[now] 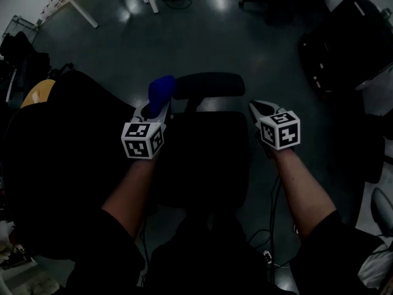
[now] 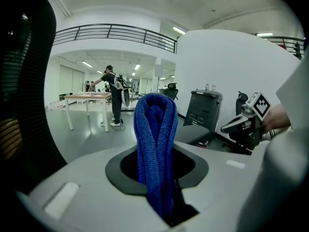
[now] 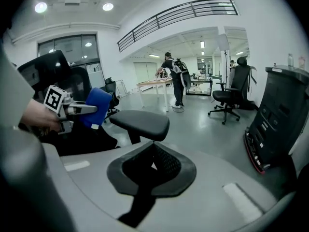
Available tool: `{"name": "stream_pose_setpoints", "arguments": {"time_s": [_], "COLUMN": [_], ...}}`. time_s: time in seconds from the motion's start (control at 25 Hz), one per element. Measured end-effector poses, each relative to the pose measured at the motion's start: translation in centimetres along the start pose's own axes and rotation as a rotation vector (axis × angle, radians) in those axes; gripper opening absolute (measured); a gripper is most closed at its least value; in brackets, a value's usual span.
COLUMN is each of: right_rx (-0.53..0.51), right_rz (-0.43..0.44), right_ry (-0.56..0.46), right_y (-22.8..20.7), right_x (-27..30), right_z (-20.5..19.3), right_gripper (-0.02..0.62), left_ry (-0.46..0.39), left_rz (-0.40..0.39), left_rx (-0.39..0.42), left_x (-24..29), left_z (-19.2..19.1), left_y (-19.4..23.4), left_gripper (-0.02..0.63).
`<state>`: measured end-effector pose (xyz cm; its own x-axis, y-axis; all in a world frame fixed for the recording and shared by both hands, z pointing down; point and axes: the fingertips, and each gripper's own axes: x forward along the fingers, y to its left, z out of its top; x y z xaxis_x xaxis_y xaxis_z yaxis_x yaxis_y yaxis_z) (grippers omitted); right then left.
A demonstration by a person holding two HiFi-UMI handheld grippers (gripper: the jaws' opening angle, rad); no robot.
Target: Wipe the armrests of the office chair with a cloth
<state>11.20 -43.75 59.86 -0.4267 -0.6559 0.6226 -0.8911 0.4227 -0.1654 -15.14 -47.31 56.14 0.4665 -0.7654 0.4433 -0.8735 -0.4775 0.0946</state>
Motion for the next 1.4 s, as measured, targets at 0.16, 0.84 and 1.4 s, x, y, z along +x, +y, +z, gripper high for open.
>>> {"name": "stream_pose_setpoints", "arguments": {"time_s": [0.16, 0.84, 1.4], "right_rx": [-0.050, -0.101, -0.089], "right_rz": [-0.028, -0.078, -0.047], "right_ry": [0.027, 0.086, 0.040], "right_y": [-2.0, -3.1, -3.0], "right_x": [2.6, 5.5, 5.7], "right_z": [1.2, 1.8, 2.1], "right_gripper": [0.005, 0.002, 0.002], "left_ry": [0.032, 0.055, 0.043], "left_rz": [-0.013, -0.018, -0.098], "left_rx": [0.030, 0.082, 0.123], "left_x": [1.6, 3.6, 6.5], "left_z": [-1.4, -1.7, -0.7], "left_y": [-0.2, -3.1, -9.5], "left_gripper": [0.118, 0.118, 0.118]}}
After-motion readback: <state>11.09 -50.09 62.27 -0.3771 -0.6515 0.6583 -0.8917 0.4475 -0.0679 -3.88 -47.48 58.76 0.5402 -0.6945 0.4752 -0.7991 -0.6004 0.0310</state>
